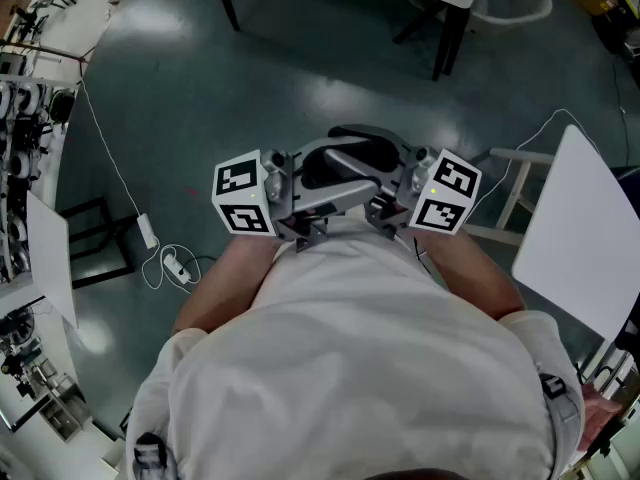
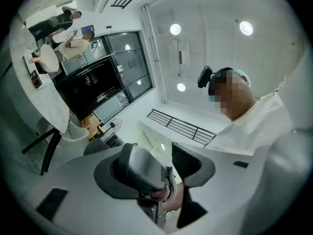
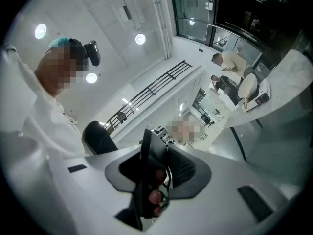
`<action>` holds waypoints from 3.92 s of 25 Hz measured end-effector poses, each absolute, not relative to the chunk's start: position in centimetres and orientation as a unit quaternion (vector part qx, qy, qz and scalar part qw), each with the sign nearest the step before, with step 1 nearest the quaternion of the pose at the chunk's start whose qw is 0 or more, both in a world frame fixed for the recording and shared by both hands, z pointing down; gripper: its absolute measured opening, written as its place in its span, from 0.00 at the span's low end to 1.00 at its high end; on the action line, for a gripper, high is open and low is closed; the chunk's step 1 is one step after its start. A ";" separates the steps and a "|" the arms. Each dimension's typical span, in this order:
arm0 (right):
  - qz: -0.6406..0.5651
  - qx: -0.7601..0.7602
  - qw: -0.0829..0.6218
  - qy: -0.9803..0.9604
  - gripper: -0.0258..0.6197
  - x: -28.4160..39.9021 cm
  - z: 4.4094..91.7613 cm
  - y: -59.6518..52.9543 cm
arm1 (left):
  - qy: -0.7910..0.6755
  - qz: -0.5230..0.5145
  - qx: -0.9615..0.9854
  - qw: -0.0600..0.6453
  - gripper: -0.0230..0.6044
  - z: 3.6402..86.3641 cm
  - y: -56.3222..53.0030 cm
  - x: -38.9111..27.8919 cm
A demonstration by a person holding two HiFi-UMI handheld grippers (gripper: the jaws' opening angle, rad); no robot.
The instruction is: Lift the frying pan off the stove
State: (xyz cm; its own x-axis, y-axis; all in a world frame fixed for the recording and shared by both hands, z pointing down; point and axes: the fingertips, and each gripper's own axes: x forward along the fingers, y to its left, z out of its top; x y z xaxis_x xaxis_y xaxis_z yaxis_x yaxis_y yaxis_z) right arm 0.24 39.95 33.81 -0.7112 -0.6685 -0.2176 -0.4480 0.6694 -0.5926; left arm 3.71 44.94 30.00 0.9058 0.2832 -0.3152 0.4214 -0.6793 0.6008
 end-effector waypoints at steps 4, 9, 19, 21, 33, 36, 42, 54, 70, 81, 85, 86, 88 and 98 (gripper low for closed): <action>-0.280 -0.298 0.219 0.886 0.25 0.0 34.0 40.2 | 0.186 -0.099 0.906 0.367 0.37 30.1 44.7 3.3; -0.286 -0.311 0.216 0.880 0.41 2.6 34.9 39.7 | 0.095 -0.113 0.926 0.348 0.37 30.4 39.6 2.1; -0.295 -0.407 0.092 0.860 0.29 5.2 42.5 37.3 | -0.155 0.129 0.966 0.161 0.07 40.4 33.1 -2.0; -0.293 -0.414 0.076 0.858 0.26 4.8 43.0 36.1 | -0.158 0.136 0.965 0.161 0.07 41.0 32.2 -2.3; -0.301 -0.491 0.046 0.816 0.17 7.1 43.2 15.7 | -0.104 0.128 0.971 0.174 0.07 41.2 11.5 -0.7; -0.316 -0.500 0.055 0.804 0.24 7.8 43.7 9.4 | -0.083 0.125 0.971 0.185 0.07 41.4 5.7 -1.1; -0.374 -0.507 0.092 0.771 0.36 10.1 45.3 -0.4 | -0.052 0.123 0.960 0.244 0.23 43.0 -3.0 -1.0; -0.479 -0.485 0.165 0.713 0.47 22.7 50.6 -20.3 | -0.068 0.117 0.927 0.350 0.36 48.4 -16.7 7.2; -0.570 -0.376 0.165 0.712 0.54 30.1 56.7 -43.6 | -0.105 0.133 0.865 0.472 0.45 56.7 -32.5 21.2; -0.588 -0.358 0.207 0.695 0.30 28.8 57.0 -48.3 | -0.048 0.146 0.850 0.505 0.24 58.4 -33.9 23.6; -0.585 -0.364 0.199 0.697 0.30 30.0 56.9 -48.5 | -0.048 0.133 0.851 0.506 0.23 57.8 -34.4 24.9; -0.585 -0.364 0.199 0.696 0.30 29.9 56.6 -48.4 | -0.047 0.128 0.851 0.507 0.23 57.3 -34.3 24.7; -0.585 -0.362 0.197 0.698 0.30 29.5 56.0 -48.2 | -0.046 0.121 0.851 0.509 0.23 56.6 -34.0 24.2; -0.560 -0.332 0.186 0.735 0.30 24.6 50.5 -47.9 | -0.049 0.078 0.866 0.491 0.23 52.2 -33.3 20.5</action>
State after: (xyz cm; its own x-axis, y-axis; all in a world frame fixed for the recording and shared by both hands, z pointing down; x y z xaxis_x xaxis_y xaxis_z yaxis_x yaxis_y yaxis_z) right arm 24.61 -47.85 50.53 -0.7097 -0.6976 0.0990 -0.2804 0.1507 -0.9480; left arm 20.50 -33.26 52.16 0.9831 -0.0089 0.1831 -0.1617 -0.5132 0.8429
